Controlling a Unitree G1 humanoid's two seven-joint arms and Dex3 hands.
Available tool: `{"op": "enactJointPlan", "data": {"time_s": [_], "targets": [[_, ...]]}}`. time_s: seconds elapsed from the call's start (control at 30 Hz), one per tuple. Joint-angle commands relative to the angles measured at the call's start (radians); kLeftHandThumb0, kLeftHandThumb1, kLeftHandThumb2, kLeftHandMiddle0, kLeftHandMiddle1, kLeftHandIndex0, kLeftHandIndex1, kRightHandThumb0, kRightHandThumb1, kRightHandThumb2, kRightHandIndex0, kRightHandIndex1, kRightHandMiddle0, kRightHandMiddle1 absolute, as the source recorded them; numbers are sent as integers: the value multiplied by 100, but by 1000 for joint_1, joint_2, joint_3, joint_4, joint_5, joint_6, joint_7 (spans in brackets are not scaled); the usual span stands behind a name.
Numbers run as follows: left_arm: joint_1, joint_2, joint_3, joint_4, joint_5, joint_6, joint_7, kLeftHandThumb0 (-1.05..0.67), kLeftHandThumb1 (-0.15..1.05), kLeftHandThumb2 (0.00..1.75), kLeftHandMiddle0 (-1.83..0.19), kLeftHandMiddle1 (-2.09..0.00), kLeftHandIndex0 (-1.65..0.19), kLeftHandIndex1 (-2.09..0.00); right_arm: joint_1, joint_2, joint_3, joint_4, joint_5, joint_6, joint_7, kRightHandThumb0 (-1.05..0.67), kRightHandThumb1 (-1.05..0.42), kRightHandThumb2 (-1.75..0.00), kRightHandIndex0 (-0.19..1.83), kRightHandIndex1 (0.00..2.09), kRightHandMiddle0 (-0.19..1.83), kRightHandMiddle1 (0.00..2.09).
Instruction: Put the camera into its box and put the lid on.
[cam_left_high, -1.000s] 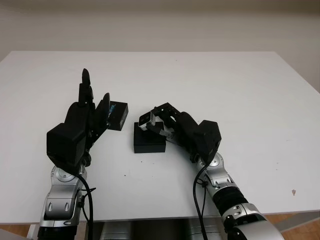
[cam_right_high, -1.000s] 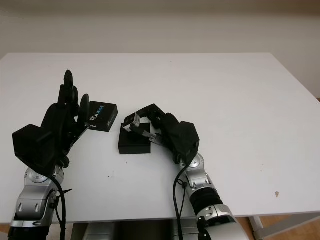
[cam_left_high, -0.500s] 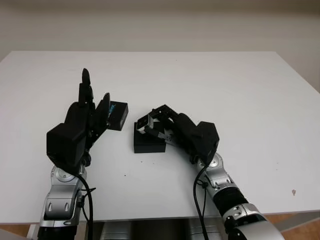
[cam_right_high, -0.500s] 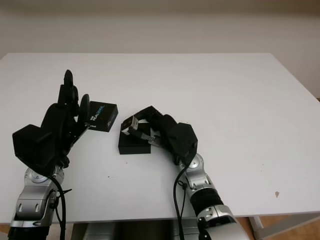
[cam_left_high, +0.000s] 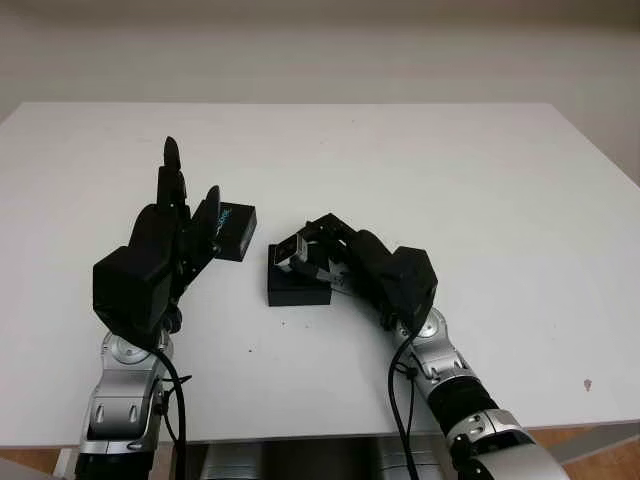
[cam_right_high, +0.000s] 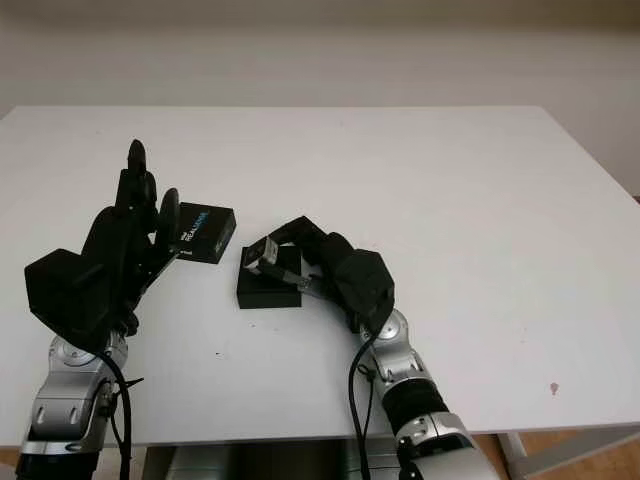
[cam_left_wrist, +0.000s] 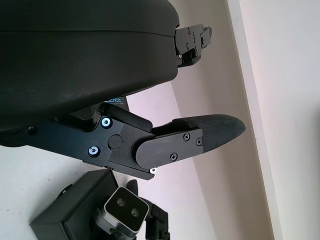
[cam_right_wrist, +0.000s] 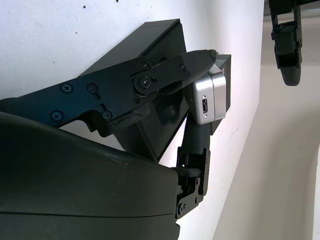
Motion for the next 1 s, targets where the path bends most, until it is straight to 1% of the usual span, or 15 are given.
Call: {"op": "enactJointPlan", "data": {"time_s": [0.0,0.37,0.57,0.67,0.7,0.77,0.8,0.83,0.87,0.93,0.97], "targets": [[2,1,5,-13,-3,-3,1,-69,105,63,19,0,19,0,3,-5,2,1,-2,-8,-4,-50,-105,-17,16,5,32,181],[6,-1,2,-22,0,8,6,-70,105,64,19,0,19,0,6,-3,13,10,-16,-14,-3,-49,-105,-17,16,5,30,180],[3,2,1,-17,5,2,8,-70,105,64,19,0,19,0,3,-16,34,18,-48,-35,-10,-51,-105,-19,15,5,28,178],[2,3,1,-12,8,-4,9,-72,105,64,19,0,19,0,4,-31,57,7,-81,-32,-12,-52,-105,-19,13,4,25,173],[2,3,1,-12,9,-5,11,-72,105,64,19,0,19,0,5,-36,64,2,-91,-31,-10,-52,-105,-17,12,4,23,167],[4,3,1,-15,8,-6,11,-71,105,64,19,0,19,0,8,-50,84,-11,-122,-38,-14,-55,-105,-10,7,4,14,137],[5,3,2,-18,6,-3,9,-71,105,64,19,0,19,0,10,-59,98,-18,-143,-46,-19,-58,-104,-8,3,3,10,116],[5,4,2,-16,5,-4,8,-72,105,64,19,0,19,0,12,-67,110,-27,-160,-50,-24,-63,-104,-6,-5,3,8,83],[4,4,3,-14,4,-6,8,-73,105,63,19,0,19,0,14,-74,120,-37,-177,-55,-31,-66,-104,-6,-10,4,9,63],[2,5,4,-9,5,-11,9,-73,105,63,19,0,19,0,18,-85,134,-55,-201,-62,-48,-71,-103,-5,-17,1,6,36],[2,5,5,-8,4,-12,10,-73,105,63,19,0,19,0,20,-89,137,-63,-206,-65,-53,-72,-103,-5,-18,1,5,30]]}}
